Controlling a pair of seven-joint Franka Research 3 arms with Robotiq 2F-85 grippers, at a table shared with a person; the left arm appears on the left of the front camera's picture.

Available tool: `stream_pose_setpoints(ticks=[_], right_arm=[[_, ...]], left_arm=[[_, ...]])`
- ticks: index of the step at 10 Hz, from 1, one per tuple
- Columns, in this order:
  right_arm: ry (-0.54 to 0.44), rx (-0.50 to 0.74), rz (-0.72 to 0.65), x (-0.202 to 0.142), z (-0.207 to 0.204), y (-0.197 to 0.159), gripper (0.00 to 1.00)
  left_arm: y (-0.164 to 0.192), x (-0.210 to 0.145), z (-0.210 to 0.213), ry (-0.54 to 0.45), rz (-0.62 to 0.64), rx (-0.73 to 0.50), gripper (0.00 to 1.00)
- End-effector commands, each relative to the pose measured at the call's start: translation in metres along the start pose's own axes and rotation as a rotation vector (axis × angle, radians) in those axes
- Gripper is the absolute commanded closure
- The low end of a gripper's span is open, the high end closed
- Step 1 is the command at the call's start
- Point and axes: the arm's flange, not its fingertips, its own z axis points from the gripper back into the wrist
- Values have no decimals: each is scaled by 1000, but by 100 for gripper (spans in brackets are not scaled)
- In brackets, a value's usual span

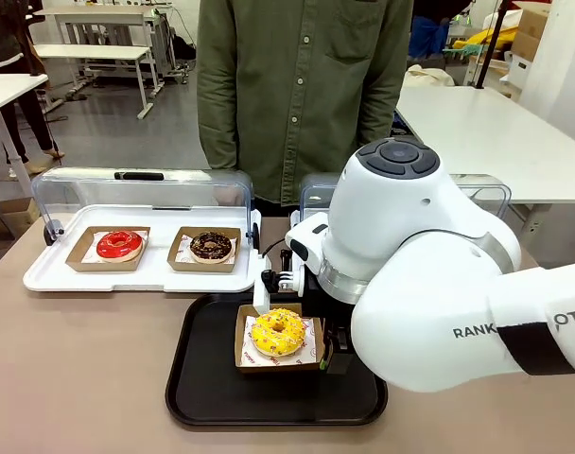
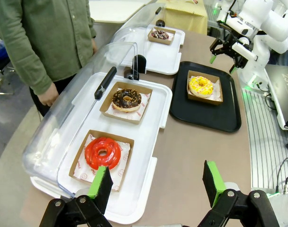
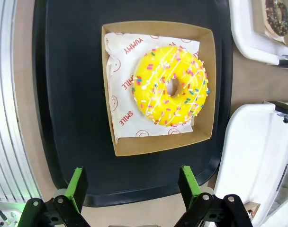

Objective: Move the third donut from the left to the tray.
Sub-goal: Pick up the Paper togo box containing the Donut indicated by the person and place it on the Handle tray.

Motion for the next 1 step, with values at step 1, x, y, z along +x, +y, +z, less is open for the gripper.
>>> stream_pose_setpoints(ticks=[1], right_arm=[[-3,-21,-7,3,-1,1,0]], left_arm=[[-1,2,0,-1,-5,0,0]])
